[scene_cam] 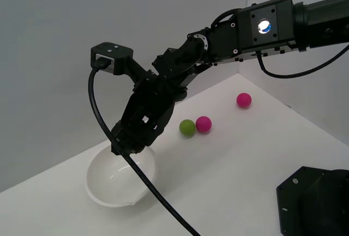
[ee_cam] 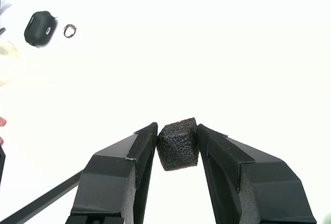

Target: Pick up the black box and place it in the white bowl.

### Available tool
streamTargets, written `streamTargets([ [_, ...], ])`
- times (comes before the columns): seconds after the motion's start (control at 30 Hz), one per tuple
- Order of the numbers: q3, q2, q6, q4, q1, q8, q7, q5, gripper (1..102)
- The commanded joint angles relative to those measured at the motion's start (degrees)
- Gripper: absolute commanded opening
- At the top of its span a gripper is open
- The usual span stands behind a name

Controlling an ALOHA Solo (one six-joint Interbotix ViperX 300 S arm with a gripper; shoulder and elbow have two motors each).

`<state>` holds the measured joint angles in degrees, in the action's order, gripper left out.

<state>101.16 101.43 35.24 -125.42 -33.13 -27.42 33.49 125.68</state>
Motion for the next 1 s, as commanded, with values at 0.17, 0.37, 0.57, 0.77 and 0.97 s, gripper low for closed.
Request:
streamTargets([
  [0.17,-2.2,-2.5,1.4,3.1,-1.4,-0.4,-0.4,-3.9,39],
  [0.37,-2.7,-3.0,1.4,3.2,-1.7,-0.5,-0.4,-3.9,39],
  [0.57,-2.6,-2.9,1.4,3.3,-1.6,-0.4,-0.4,-4.0,56],
  [0.77,-3.0,-3.2,1.8,3.3,-1.6,-0.5,-0.4,-4.1,96],
  [0.97,-2.5,-2.8,1.8,3.3,-1.5,-0.4,-0.4,-4.1,99],
])
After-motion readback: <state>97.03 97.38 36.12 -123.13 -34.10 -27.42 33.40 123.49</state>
